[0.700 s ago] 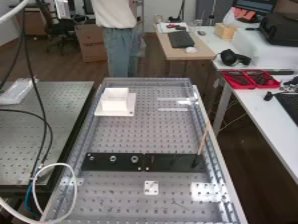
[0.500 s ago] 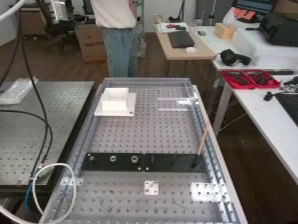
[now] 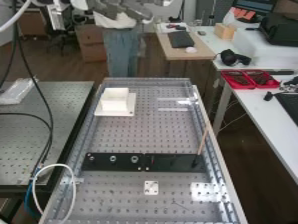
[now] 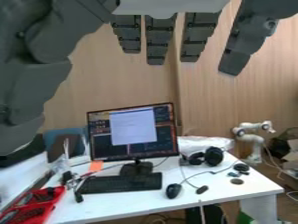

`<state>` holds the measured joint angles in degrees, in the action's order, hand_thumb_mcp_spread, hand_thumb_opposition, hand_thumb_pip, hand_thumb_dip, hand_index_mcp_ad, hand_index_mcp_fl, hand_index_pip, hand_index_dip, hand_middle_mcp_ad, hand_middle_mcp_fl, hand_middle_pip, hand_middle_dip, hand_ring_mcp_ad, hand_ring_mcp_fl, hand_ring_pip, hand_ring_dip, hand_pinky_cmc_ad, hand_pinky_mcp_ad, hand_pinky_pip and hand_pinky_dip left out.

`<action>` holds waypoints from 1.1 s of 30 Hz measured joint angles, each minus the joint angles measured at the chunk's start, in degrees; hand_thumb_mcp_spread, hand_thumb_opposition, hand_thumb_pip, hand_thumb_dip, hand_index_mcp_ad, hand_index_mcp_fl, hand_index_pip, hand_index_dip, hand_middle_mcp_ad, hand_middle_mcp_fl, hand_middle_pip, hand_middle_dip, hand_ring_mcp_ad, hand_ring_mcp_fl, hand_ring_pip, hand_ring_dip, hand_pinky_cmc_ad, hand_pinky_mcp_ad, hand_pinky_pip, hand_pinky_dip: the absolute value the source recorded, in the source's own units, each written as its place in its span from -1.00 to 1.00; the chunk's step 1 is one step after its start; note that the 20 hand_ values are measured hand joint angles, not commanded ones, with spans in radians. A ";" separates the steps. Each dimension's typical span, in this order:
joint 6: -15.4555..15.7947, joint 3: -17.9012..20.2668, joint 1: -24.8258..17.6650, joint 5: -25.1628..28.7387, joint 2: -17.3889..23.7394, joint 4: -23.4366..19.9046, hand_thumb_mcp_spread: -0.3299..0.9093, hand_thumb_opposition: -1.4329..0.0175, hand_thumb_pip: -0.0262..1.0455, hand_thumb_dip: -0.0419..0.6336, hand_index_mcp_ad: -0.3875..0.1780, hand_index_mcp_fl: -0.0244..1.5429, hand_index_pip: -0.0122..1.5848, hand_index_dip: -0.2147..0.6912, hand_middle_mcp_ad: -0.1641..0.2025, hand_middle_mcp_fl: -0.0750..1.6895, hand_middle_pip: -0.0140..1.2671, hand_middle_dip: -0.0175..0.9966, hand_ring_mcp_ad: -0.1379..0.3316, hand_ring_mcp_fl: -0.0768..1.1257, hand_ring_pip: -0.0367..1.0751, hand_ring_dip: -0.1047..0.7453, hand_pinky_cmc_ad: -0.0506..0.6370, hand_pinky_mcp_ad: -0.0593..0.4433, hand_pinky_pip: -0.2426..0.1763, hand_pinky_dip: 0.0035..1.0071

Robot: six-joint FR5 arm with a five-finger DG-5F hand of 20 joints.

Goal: Grab the larger nut and place it in the white container

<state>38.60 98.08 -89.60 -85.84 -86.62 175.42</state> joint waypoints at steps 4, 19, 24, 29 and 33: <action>-0.16 0.60 -0.10 0.66 0.21 -0.25 -0.15 0.02 -0.13 -0.69 0.22 -0.96 -0.90 -0.57 -0.04 -0.91 -0.78 -0.63 0.08 -0.86 -0.78 -0.58 0.15 0.42 -0.20 -0.35; 0.52 0.41 -0.53 0.99 0.41 -0.62 -0.14 0.00 -0.11 -0.68 0.21 -0.96 -0.90 -0.60 0.01 -0.91 -0.79 -0.62 0.10 -0.86 -0.78 -0.59 0.25 0.42 -0.28 -0.31; 2.00 2.03 -1.08 3.29 0.19 -1.84 -0.14 -0.03 -0.11 -0.68 0.21 -0.96 -0.90 -0.60 0.02 -0.91 -0.79 -0.61 0.10 -0.87 -0.79 -0.59 0.25 0.42 -0.28 -0.31; 1.75 6.07 -1.59 6.54 0.09 -5.01 -0.15 -0.03 -0.07 -0.64 0.21 -0.96 -0.90 -0.62 0.03 -0.91 -0.79 -0.61 0.10 -0.87 -0.79 -0.58 0.25 0.42 -0.28 -0.30; 2.11 9.20 -2.21 9.16 0.22 -7.71 -0.14 -0.05 -0.06 -0.65 0.22 -0.96 -0.90 -0.67 0.03 -0.91 -0.78 -0.61 0.12 -0.87 -0.78 -0.58 0.25 0.41 -0.28 -0.30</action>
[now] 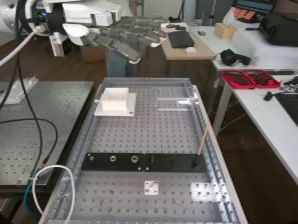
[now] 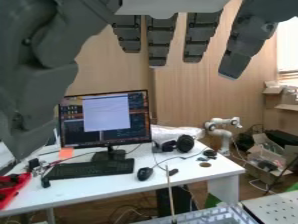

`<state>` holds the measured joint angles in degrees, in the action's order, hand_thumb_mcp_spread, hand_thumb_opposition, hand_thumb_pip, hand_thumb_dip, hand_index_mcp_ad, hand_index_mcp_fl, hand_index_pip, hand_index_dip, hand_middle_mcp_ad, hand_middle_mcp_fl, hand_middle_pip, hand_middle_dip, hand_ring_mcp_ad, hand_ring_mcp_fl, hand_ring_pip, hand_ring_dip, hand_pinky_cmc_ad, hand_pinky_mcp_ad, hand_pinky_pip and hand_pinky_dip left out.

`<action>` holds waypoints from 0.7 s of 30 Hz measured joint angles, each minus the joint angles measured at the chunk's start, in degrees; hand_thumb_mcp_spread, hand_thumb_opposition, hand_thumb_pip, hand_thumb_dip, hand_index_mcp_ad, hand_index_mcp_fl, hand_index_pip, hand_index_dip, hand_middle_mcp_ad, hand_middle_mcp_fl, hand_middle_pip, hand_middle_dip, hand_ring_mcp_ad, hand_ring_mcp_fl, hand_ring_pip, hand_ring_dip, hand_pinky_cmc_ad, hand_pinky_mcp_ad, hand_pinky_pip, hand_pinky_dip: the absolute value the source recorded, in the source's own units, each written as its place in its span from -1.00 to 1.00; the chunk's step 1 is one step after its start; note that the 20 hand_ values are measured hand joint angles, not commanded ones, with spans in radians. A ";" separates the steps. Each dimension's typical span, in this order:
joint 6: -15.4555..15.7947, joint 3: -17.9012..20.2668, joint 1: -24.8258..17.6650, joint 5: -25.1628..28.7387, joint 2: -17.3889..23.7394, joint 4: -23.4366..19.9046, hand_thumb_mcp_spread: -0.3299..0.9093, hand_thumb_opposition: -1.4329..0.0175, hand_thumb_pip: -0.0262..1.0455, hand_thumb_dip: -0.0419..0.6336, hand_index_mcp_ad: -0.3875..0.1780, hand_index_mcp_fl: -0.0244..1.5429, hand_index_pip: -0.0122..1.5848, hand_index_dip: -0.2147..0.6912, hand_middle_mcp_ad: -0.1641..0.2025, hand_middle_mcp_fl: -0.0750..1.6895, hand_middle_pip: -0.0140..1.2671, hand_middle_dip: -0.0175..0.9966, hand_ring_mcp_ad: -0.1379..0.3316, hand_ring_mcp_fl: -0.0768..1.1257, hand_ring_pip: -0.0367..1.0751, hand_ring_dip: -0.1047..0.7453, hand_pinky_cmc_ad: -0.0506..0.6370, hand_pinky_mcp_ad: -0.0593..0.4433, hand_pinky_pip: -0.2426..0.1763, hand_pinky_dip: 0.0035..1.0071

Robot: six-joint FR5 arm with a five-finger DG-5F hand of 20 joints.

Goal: Grab the larger nut and place it in the white container

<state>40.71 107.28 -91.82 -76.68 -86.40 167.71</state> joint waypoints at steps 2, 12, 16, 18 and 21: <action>0.16 1.94 -0.47 1.92 -0.08 -1.27 -0.15 -0.05 -0.01 -0.65 0.22 -0.96 -0.90 -0.66 0.04 -0.91 -0.78 -0.60 0.14 -0.87 -0.78 -0.58 0.25 0.41 -0.28 -0.30; 0.99 8.21 0.75 3.70 -0.55 -6.54 -0.15 -0.07 0.10 -0.58 0.18 -0.94 -0.88 -0.83 0.03 -0.91 -0.78 -0.59 0.14 -0.87 -0.79 -0.58 0.25 0.42 -0.28 -0.30; 1.38 10.06 3.22 2.06 -0.86 -7.89 -0.14 -0.09 0.24 -0.56 0.16 -0.92 -0.80 -0.82 0.02 -0.91 -0.78 -0.59 0.14 -0.87 -0.78 -0.58 0.26 0.41 -0.28 -0.30; 1.36 10.78 4.50 1.06 -1.12 -8.26 -0.15 -0.09 0.24 -0.50 0.12 -0.92 -0.74 -0.82 0.04 -0.91 -0.78 -0.59 0.15 -0.87 -0.79 -0.58 0.25 0.41 -0.28 -0.31; 1.24 11.97 6.71 -1.01 -1.75 -9.07 -0.13 -0.09 0.24 -0.46 0.12 -0.92 -0.61 -0.82 0.03 -0.91 -0.78 -0.59 0.15 -0.87 -0.77 -0.56 0.25 0.41 -0.28 -0.28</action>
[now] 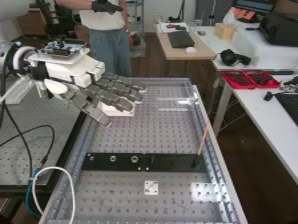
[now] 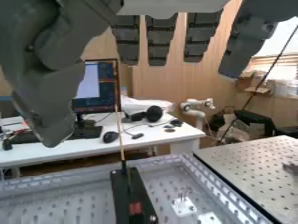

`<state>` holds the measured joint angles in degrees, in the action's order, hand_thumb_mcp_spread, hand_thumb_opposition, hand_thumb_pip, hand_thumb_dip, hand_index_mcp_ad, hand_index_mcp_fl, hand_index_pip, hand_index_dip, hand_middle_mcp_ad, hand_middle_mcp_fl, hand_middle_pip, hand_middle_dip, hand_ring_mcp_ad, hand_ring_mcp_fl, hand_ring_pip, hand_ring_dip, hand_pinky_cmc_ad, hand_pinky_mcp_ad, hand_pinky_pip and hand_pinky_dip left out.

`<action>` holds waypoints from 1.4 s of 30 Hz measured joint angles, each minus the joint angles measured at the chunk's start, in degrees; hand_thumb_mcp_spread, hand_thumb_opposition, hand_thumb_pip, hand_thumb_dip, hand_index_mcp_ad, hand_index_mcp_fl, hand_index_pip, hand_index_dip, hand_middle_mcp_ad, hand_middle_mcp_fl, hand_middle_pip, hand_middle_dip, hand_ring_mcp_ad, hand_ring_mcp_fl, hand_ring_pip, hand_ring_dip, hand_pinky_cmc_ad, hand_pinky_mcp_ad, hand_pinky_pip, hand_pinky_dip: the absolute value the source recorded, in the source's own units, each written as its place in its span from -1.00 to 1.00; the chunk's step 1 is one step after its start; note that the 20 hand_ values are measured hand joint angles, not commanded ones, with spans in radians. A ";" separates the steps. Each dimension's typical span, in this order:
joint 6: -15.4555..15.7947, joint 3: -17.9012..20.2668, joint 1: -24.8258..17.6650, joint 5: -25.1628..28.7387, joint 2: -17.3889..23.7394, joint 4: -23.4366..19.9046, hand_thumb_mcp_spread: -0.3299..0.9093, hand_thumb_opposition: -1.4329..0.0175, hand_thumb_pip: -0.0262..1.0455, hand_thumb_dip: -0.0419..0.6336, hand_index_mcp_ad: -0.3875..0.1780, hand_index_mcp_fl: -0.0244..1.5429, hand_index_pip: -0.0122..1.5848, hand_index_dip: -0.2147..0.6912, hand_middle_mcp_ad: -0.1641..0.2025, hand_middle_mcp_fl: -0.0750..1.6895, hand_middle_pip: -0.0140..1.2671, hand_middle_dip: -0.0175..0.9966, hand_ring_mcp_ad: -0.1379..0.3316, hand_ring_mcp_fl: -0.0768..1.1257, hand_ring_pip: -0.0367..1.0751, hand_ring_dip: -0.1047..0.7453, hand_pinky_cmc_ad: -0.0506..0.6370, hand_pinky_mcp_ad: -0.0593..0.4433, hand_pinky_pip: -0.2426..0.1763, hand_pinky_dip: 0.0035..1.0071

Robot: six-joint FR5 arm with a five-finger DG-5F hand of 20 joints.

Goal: Grab the larger nut and place it in the white container

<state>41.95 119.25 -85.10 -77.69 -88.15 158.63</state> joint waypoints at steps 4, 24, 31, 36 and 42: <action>-0.13 1.71 3.96 -5.21 -1.89 -1.94 -0.10 -0.11 0.26 -0.44 0.12 -0.92 -0.40 -0.80 0.03 -0.91 -0.78 -0.58 0.16 -0.87 -0.77 -0.56 0.25 0.41 -0.28 -0.26; -0.78 2.72 16.05 -23.53 -15.22 -12.96 -0.02 -0.15 0.38 -0.36 -0.11 -0.94 0.70 -0.45 0.04 -0.91 -0.78 -0.58 0.16 -0.87 -0.78 -0.55 0.25 0.41 -0.28 -0.25; -0.38 0.91 18.23 -27.61 -19.19 -14.34 0.06 -0.19 0.39 -0.32 -0.12 -0.94 0.86 -0.24 0.03 -0.91 -0.78 -0.56 0.15 -0.87 -0.78 -0.54 0.25 0.41 -0.28 -0.26; -0.25 0.55 18.53 -29.22 -20.25 -15.29 0.06 -0.19 0.39 -0.32 -0.17 -0.94 0.91 -0.18 0.05 -0.91 -0.79 -0.56 0.13 -0.87 -0.79 -0.55 0.26 0.42 -0.28 -0.32; -0.53 1.20 18.46 -29.55 -20.67 -17.79 0.08 -0.19 0.34 -0.27 -0.22 -0.94 0.93 -0.14 0.03 -0.91 -0.78 -0.53 0.08 -0.87 -0.79 -0.55 0.25 0.42 -0.28 -0.38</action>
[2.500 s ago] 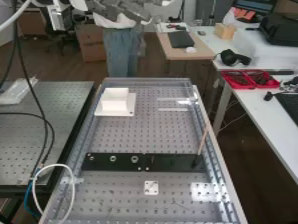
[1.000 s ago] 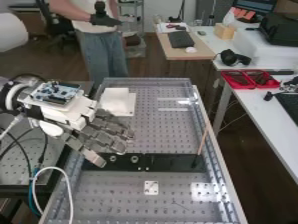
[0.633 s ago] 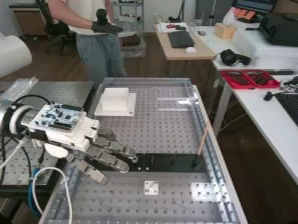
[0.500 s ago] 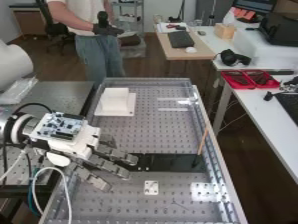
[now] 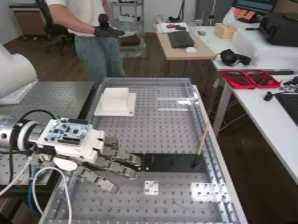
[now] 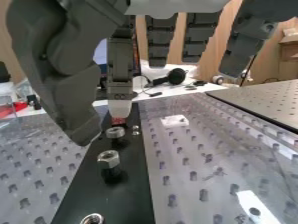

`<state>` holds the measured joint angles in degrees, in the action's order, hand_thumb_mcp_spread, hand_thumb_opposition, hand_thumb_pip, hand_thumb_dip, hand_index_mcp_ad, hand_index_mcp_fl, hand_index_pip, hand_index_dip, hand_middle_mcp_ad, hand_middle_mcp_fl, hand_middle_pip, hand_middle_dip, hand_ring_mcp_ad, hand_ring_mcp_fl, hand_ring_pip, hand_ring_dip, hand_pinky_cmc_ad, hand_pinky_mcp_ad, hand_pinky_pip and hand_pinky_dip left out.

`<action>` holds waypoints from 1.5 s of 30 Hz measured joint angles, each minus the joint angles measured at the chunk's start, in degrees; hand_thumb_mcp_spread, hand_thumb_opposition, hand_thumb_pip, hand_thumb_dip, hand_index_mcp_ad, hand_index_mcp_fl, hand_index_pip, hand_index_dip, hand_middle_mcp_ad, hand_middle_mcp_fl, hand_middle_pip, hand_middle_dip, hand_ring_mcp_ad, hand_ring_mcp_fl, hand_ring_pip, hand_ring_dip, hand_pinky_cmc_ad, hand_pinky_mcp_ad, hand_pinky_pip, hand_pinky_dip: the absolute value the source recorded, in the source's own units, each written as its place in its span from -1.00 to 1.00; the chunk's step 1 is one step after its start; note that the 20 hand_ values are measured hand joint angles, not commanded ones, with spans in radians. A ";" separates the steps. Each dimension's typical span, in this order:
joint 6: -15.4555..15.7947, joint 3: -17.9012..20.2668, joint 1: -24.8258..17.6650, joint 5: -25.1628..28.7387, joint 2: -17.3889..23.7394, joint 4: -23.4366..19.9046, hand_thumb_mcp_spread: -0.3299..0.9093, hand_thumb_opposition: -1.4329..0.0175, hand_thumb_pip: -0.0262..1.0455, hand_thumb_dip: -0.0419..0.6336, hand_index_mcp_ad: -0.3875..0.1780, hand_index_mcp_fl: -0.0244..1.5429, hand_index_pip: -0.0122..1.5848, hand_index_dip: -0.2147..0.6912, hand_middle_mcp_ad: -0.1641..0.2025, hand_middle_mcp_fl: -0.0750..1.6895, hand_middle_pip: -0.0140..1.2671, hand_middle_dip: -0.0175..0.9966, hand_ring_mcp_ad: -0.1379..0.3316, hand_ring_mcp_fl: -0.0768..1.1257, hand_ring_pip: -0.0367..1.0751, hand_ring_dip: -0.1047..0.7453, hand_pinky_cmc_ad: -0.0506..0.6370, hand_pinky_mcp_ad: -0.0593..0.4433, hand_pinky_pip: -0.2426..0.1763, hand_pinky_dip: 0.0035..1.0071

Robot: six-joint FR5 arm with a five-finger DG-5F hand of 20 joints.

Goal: Grab the larger nut and place it in the white container

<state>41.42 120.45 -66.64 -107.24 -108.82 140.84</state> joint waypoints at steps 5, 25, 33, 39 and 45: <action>-0.59 1.32 -1.09 1.05 -0.51 -3.30 0.08 -0.19 0.34 -0.27 -0.22 -0.94 0.95 -0.14 0.03 -0.91 -0.79 -0.53 0.08 -0.87 -0.77 -0.53 0.25 0.42 -0.28 -0.38; -1.37 2.01 -1.74 4.15 -2.89 -6.30 0.08 -0.19 0.36 -0.27 -0.22 -0.94 0.97 -0.16 0.03 -0.91 -0.78 -0.50 0.08 -0.87 -0.77 -0.52 0.25 0.42 -0.28 -0.37; -2.84 3.11 -1.92 5.63 -3.53 -9.16 0.08 -0.19 0.37 -0.27 -0.22 -0.94 0.96 -0.16 0.03 -0.91 -0.78 -0.50 0.08 -0.87 -0.78 -0.51 0.25 0.42 -0.28 -0.30; -3.35 3.25 -2.08 5.90 -3.86 -9.88 0.08 -0.19 0.37 -0.27 -0.22 -0.94 0.96 -0.19 0.03 -0.91 -0.78 -0.50 0.08 -0.87 -0.78 -0.51 0.25 0.42 -0.28 -0.28; -2.65 3.18 -2.27 5.24 -4.10 -9.74 0.08 -0.19 0.37 -0.27 -0.22 -0.94 0.96 -0.19 0.03 -0.91 -0.78 -0.50 0.08 -0.87 -0.79 -0.52 0.25 0.42 -0.28 -0.27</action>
<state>38.77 123.63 -68.91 -102.00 -112.92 131.10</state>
